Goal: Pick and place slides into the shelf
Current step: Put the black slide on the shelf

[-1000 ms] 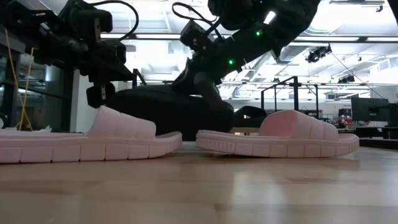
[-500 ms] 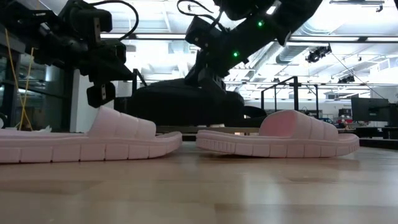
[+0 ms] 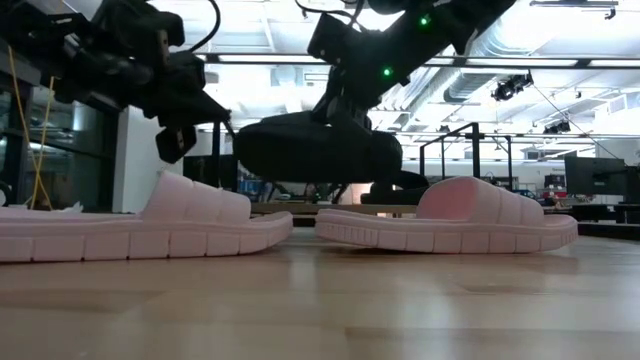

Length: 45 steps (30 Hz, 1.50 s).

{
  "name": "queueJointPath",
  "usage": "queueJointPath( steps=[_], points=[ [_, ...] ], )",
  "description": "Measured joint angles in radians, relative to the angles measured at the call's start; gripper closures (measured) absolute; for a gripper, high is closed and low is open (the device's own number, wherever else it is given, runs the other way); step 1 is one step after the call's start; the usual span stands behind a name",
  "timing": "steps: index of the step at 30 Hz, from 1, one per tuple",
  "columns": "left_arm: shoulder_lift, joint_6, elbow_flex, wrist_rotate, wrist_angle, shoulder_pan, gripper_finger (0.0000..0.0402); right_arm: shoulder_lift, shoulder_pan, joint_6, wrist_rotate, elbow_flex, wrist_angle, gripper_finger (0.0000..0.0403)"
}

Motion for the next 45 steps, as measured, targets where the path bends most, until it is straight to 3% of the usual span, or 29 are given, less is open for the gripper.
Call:
queueJointPath(
  steps=[5, 14, 21, 27, 32, 38, 45],
  points=[
    [0.000, -0.002, 0.000, -0.041, 0.067, 0.000, 0.0401, -0.016, 0.000, -0.018, 0.088, 0.000, -0.015, 0.0403],
    [0.000, 0.015, 0.000, -0.012, 0.119, 0.000, 0.0401, -0.042, -0.008, -0.017, 0.202, 0.049, -0.080, 0.0403],
    [-0.005, 0.035, 0.000, -0.013, 0.119, 0.001, 0.0401, -0.042, -0.068, 0.069, 0.232, 0.106, -0.239, 0.0403],
    [-0.013, 0.101, 0.058, 0.003, 0.106, 0.001, 0.0401, -0.042, -0.119, 0.101, 0.244, 0.109, -0.274, 0.0403],
    [-0.013, 0.176, 0.130, 0.025, -0.002, 0.001, 0.0401, -0.042, -0.156, 0.100, 0.256, 0.109, -0.276, 0.0403],
    [-0.013, 0.253, 0.224, -0.019, -0.188, 0.001, 0.0401, -0.035, -0.206, 0.100, 0.253, 0.109, -0.281, 0.0403],
    [-0.013, 0.270, 0.288, -0.019, -0.266, 0.000, 0.0401, -0.014, -0.252, 0.126, 0.238, 0.110, -0.298, 0.0403]
  ],
)
